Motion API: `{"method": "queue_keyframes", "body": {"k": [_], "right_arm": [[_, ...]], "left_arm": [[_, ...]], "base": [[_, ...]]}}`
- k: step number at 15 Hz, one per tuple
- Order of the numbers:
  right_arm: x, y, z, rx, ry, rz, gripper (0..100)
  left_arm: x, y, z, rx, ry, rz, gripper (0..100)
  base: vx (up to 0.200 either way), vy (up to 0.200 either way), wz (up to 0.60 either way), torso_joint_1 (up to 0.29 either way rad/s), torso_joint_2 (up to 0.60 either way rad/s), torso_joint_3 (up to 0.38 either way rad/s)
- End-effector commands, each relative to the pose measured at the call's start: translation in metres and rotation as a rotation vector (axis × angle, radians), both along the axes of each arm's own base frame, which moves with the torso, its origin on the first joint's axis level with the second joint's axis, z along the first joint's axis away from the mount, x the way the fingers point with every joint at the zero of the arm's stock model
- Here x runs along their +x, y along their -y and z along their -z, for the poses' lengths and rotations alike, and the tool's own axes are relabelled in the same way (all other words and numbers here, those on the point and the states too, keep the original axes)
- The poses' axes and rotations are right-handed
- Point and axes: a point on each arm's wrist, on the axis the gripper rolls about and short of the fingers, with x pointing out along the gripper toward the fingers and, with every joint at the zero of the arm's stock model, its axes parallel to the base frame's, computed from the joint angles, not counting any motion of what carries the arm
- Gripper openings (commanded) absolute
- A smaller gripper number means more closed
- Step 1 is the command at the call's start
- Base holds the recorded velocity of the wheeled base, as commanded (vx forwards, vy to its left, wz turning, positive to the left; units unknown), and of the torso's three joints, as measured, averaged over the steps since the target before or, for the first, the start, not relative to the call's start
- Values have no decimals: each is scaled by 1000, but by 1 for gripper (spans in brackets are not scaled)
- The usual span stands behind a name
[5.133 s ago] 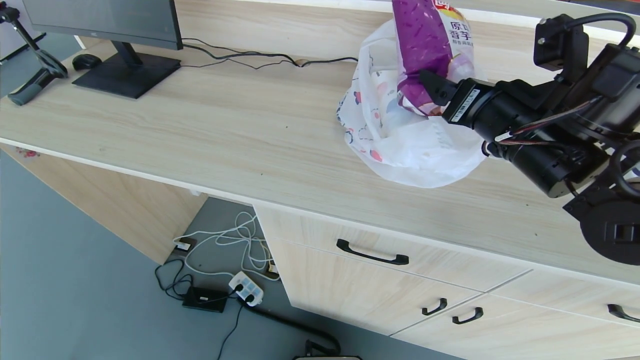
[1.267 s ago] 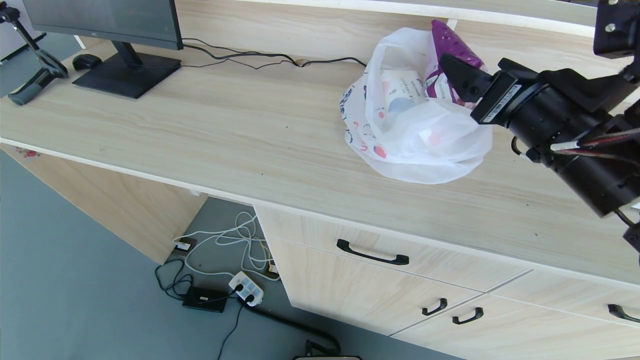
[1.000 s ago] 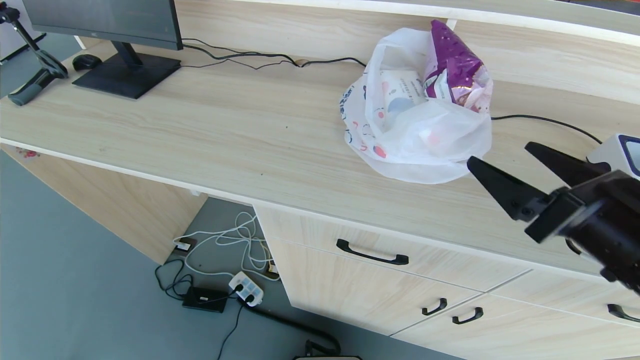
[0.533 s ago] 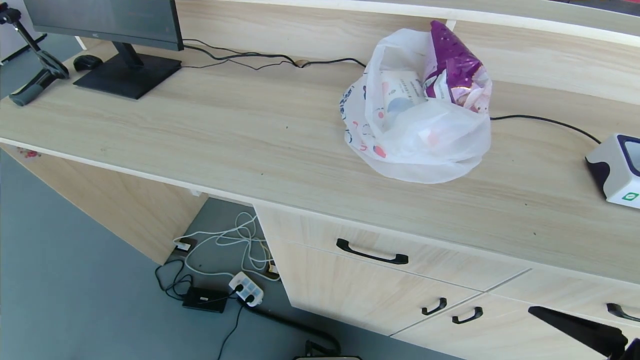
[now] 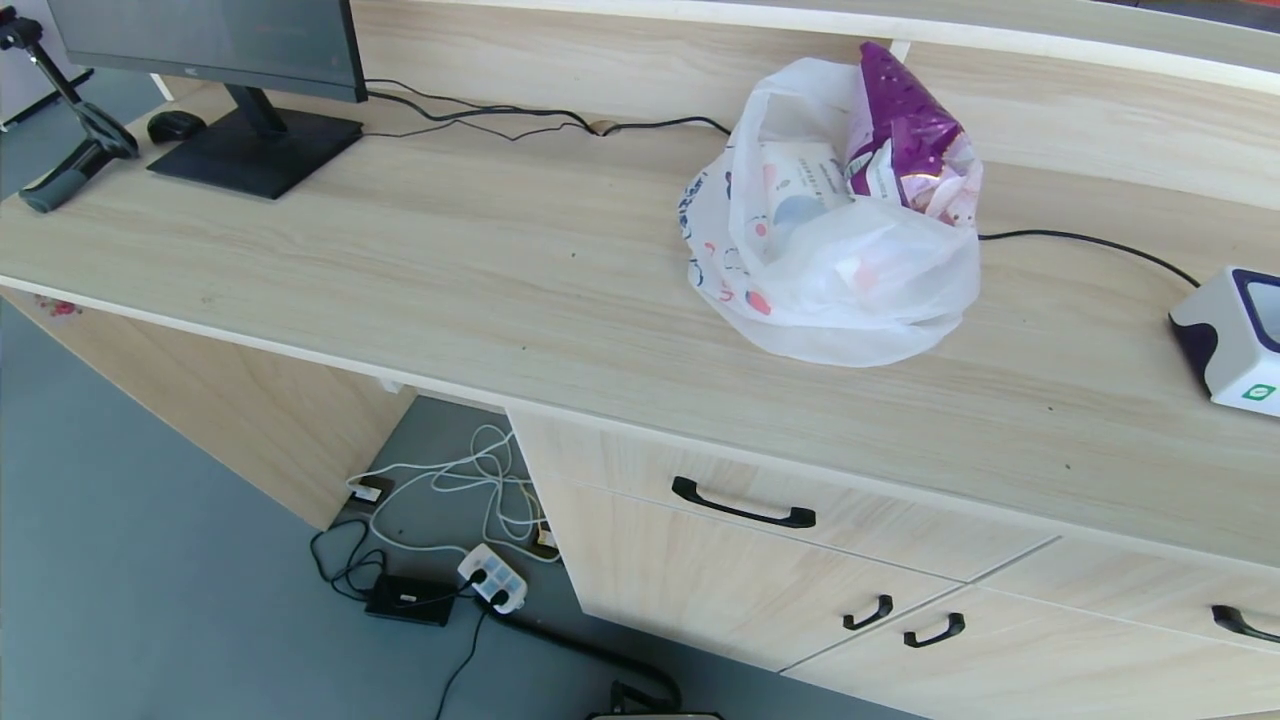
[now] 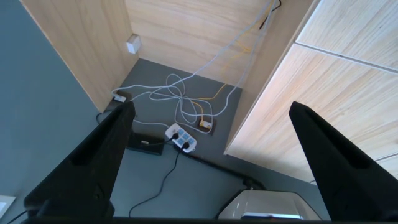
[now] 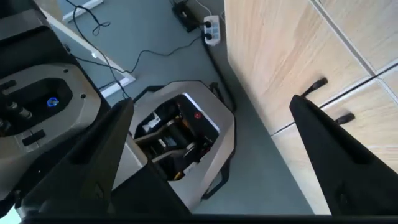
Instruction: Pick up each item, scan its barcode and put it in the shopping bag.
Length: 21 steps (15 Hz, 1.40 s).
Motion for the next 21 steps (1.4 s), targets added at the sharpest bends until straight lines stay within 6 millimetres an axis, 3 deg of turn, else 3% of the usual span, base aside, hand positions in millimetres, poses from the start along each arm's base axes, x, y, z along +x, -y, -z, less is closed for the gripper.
{"method": "queue_keyframes", "body": {"k": [1,3,4,7,8,11,13,21], "right_arm": [[-9,9,5,116,19,-164,100],[-9,8,6,105,10,-123,100],[-8,8,6,101,8,13,100],[-6,7,6,80,9,737,100],[-7,7,6,87,20,844,100],[-21,10,7,177,187,732,100],[-23,10,7,192,206,744,100],[-30,8,9,284,286,925,100]], "left_arm": [[0,0,0,2,-1,-1,100],[0,0,0,2,-1,-1,100],[0,0,0,2,-1,-1,100],[0,0,0,-2,-1,-1,100],[0,0,0,-2,-1,-1,100],[0,0,0,-2,-1,-1,100],[0,0,0,0,-1,-1,100],[0,0,0,2,-1,-1,100]], "base": [[0,0,0,0,0,0],[0,0,0,0,0,0],[0,0,0,0,0,0],[0,0,0,0,0,0],[0,0,0,0,0,0],[0,0,0,0,0,0],[0,0,0,0,0,0],[0,0,0,0,0,0]]}}
